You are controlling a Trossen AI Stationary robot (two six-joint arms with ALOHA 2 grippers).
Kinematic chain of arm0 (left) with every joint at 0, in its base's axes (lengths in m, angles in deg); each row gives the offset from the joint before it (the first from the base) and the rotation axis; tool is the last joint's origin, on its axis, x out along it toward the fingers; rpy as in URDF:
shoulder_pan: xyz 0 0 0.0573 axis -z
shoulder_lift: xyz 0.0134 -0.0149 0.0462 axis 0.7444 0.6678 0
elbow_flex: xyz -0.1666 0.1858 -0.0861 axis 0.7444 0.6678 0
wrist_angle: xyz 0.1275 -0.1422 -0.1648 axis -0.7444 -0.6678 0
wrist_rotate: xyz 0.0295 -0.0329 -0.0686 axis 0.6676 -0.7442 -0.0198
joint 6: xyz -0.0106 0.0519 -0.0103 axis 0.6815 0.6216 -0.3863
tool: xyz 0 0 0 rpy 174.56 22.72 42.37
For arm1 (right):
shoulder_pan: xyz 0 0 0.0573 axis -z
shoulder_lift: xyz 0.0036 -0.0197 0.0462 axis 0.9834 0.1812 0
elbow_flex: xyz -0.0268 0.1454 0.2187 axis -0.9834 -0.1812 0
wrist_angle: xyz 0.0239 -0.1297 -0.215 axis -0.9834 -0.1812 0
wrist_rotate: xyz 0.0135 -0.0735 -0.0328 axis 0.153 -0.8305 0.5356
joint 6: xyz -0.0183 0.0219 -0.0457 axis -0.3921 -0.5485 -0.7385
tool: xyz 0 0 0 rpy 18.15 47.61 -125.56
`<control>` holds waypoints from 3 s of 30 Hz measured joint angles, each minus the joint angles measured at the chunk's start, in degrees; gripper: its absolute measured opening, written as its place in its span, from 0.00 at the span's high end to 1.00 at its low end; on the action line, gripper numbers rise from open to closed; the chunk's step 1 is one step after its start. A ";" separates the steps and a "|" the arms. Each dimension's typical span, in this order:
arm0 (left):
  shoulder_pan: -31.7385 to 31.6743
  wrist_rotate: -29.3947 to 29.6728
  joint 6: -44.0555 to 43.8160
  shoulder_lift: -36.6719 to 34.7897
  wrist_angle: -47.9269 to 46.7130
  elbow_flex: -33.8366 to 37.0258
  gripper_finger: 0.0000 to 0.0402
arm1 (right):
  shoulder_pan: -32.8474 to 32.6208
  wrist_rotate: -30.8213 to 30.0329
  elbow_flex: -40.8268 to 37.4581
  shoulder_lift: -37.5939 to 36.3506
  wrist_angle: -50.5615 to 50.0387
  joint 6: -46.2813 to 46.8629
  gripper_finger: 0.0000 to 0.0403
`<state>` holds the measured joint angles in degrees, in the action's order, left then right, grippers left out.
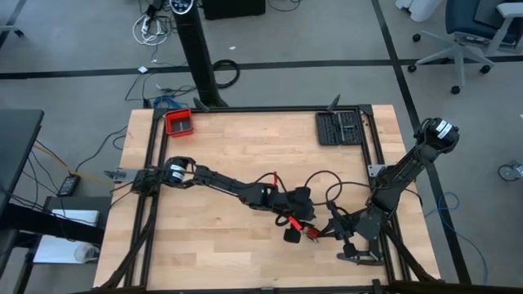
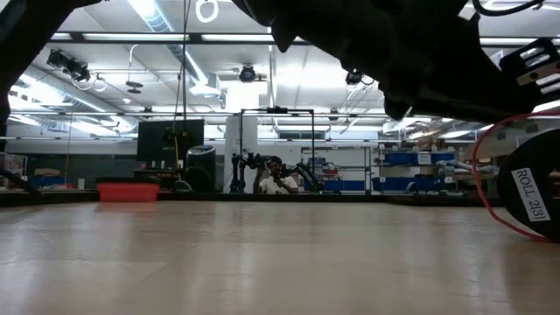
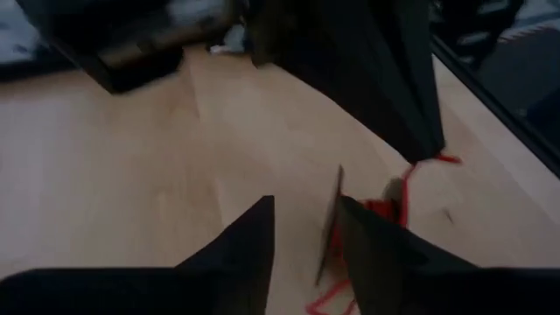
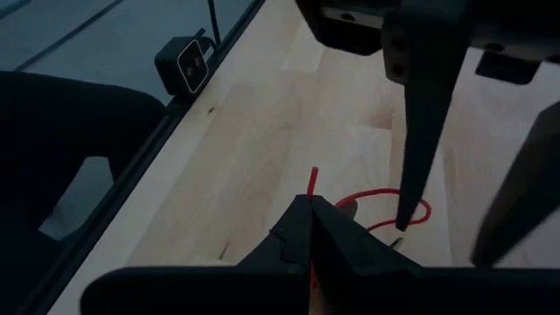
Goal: Coil cords
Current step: Coil the red wire onto the spool
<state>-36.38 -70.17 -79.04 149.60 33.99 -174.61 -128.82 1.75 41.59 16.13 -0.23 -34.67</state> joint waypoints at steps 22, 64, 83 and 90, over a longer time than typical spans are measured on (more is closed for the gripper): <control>0.86 -1.27 -4.70 2.74 2.36 0.00 0.66 | -0.20 -0.13 0.00 0.02 0.11 0.01 0.99; 2.23 1.18 -7.79 3.74 -0.38 -0.09 1.00 | -1.51 -1.65 0.00 2.82 1.59 1.83 0.72; 2.20 1.24 -9.09 3.76 -0.23 0.00 1.00 | -0.50 -2.73 0.02 8.80 6.17 0.07 0.98; 2.01 0.37 -9.12 3.82 -0.23 0.00 1.00 | -2.03 -4.43 0.07 4.52 -1.05 1.97 0.99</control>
<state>-34.37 -69.79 -88.15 153.42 33.77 -174.61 -130.84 -2.68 41.66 20.64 -1.28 -32.71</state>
